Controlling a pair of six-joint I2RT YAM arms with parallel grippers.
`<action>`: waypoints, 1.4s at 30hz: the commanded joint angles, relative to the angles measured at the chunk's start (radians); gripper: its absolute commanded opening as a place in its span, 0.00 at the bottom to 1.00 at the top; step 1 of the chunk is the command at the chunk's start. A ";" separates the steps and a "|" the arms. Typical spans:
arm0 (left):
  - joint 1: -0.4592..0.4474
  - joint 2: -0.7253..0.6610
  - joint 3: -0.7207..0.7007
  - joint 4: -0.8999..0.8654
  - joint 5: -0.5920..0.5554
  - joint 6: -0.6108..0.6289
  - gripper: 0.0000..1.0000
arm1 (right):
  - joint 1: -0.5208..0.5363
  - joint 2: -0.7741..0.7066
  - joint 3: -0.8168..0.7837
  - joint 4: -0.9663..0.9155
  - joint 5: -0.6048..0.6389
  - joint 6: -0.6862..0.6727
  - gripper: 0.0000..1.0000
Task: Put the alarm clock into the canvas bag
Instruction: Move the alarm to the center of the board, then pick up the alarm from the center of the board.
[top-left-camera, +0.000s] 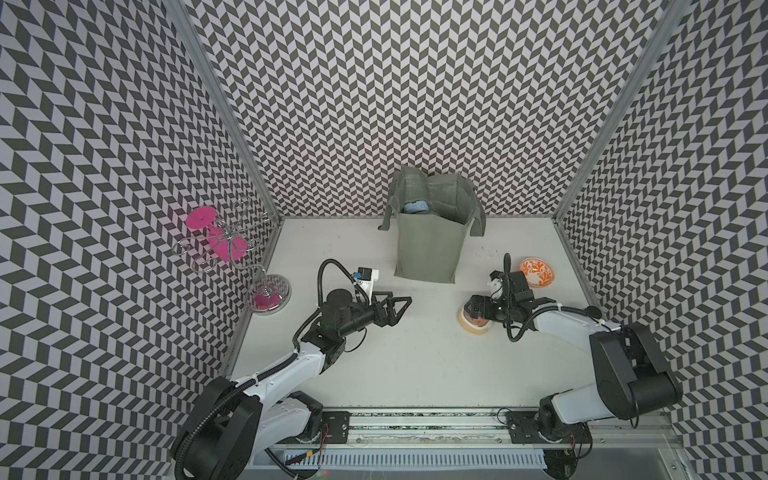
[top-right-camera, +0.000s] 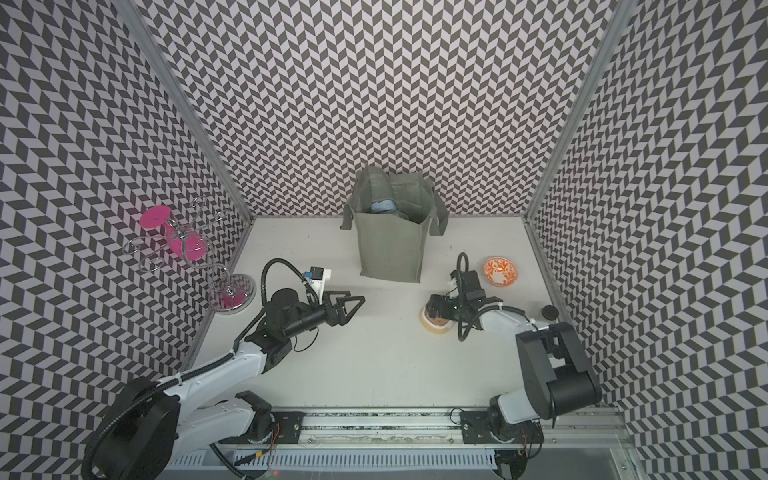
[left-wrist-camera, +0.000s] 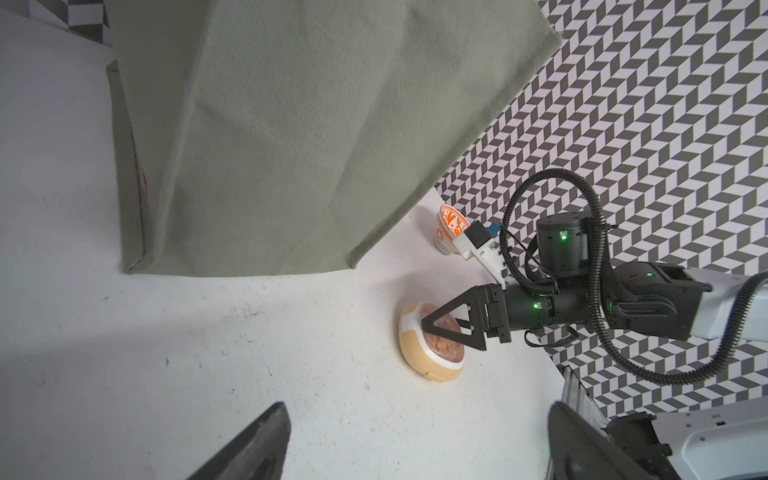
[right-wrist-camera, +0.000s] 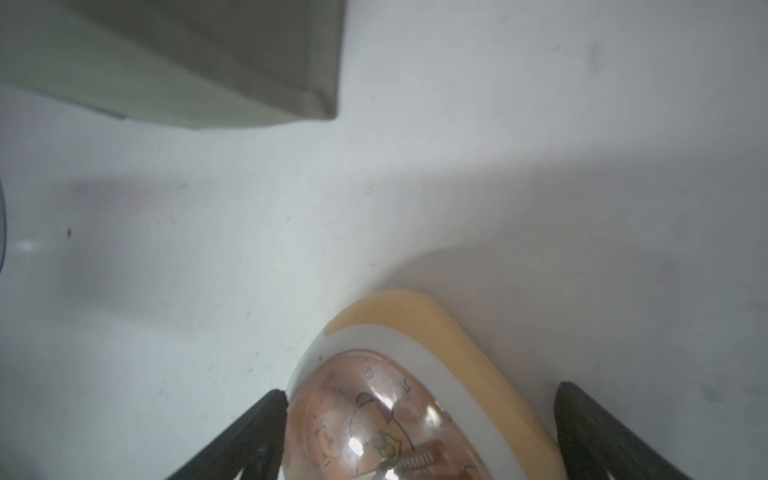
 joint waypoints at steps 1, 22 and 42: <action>-0.012 0.003 -0.006 0.033 -0.006 0.002 0.96 | 0.090 -0.050 -0.010 0.033 -0.103 0.052 0.96; -0.156 0.362 0.118 0.036 0.087 -0.022 0.74 | -0.096 -0.156 -0.186 0.088 -0.404 0.054 0.78; -0.127 0.666 0.220 0.167 0.238 -0.012 0.61 | -0.097 0.093 -0.269 0.414 -0.665 0.154 0.62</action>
